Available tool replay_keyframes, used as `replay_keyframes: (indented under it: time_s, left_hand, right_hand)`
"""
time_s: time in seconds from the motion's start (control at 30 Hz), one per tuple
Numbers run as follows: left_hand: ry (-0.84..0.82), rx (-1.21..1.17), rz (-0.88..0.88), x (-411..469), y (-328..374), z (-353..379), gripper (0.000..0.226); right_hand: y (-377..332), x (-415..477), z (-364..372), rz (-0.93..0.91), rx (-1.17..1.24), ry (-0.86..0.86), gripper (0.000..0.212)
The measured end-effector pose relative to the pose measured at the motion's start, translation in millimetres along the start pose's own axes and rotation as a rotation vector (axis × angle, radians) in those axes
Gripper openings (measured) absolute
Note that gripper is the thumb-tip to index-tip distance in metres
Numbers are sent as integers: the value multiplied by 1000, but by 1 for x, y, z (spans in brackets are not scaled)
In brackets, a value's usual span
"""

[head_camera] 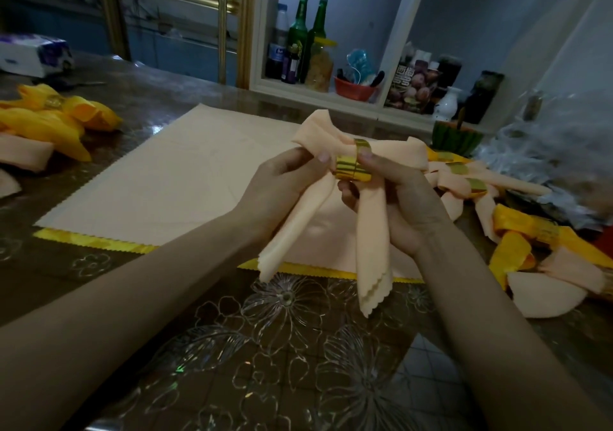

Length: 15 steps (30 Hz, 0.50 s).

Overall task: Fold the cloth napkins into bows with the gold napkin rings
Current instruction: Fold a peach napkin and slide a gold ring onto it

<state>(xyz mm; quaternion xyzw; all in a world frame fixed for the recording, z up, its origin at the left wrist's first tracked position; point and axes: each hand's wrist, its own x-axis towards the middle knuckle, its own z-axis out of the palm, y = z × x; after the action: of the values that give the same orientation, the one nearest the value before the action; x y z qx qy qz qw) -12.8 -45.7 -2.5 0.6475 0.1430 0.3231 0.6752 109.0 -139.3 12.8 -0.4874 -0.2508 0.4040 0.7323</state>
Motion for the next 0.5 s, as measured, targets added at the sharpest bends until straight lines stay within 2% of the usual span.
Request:
replay_keyframes:
  time_s: [0.1, 0.2, 0.37, 0.5]
  left_hand:
    - [-38, 141, 116, -1, -6, 2, 20]
    - [-44, 153, 107, 1, -7, 2, 21]
    - [1, 113, 82, 8, -5, -2, 28]
    - [91, -28, 17, 7, -6, -1, 23]
  right_hand:
    - [1, 0, -1, 29, -38, -7, 25]
    - [2, -3, 0, 40, -95, -34, 14]
    - [1, -4, 0, -25, -96, -85, 22]
    - [2, -1, 1, -78, -68, -74, 29]
